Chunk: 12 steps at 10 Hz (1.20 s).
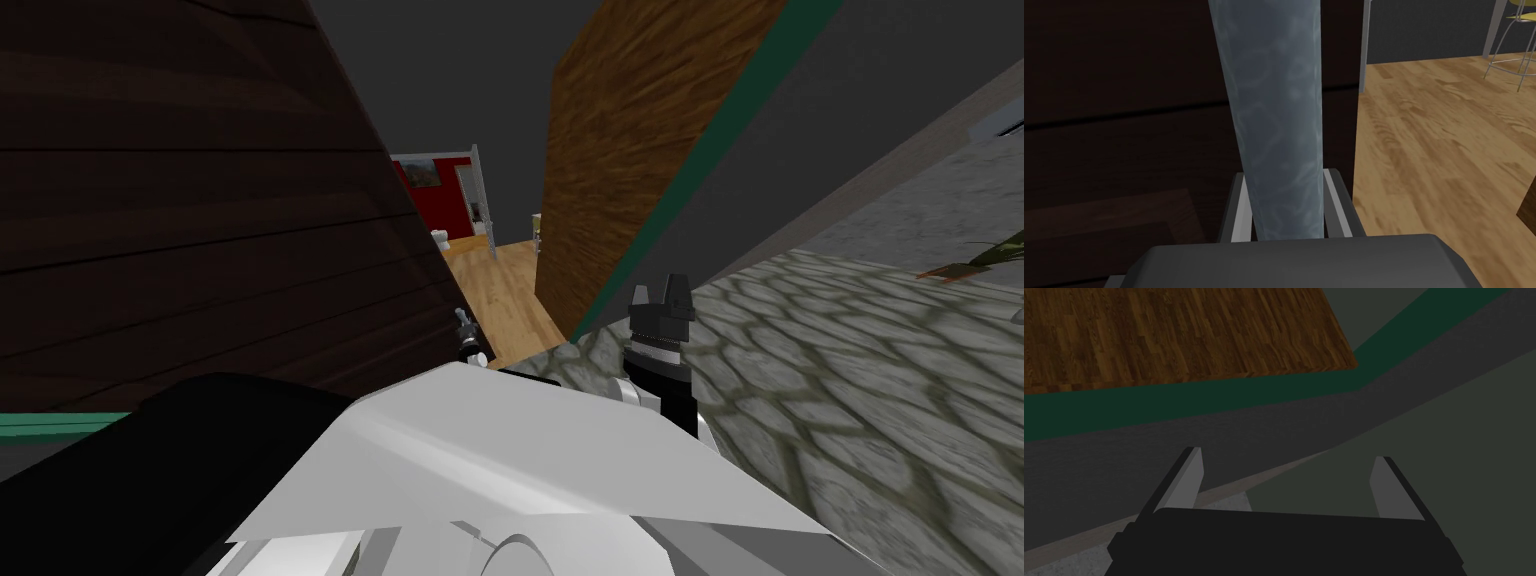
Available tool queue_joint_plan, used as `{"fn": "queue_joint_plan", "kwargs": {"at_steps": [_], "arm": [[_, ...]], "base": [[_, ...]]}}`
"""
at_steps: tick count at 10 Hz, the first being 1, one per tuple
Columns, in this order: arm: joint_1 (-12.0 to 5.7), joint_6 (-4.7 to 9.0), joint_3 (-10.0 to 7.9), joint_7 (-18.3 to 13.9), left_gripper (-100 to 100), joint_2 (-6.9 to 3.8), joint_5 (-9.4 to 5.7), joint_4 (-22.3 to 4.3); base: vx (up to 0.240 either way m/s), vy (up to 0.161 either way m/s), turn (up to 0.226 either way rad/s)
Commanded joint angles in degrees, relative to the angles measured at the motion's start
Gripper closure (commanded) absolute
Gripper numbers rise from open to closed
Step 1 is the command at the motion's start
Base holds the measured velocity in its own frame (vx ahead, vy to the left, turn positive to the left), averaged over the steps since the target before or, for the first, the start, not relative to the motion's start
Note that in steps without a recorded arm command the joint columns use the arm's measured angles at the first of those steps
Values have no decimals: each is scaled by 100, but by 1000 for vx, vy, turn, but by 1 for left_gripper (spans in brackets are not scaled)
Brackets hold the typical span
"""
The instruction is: Push the door open
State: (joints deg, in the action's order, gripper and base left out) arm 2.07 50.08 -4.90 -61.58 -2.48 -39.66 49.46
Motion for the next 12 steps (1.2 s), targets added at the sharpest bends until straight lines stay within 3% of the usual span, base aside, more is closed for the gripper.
{"fn": "queue_joint_plan", "kwargs": {"at_steps": [1,2,5,11,12], "arm": [[94,124,-207,41,100,-104,-147,38],[94,124,-207,41,100,-104,-147,38],[253,186,-479,138,100,-135,-388,184],[449,262,-816,257,100,-120,-687,366],[449,262,-816,257,100,-120,-687,366]], "base": [[141,37,-118],[114,29,-27],[126,38,-92],[105,44,-64],[72,20,-24]]}}
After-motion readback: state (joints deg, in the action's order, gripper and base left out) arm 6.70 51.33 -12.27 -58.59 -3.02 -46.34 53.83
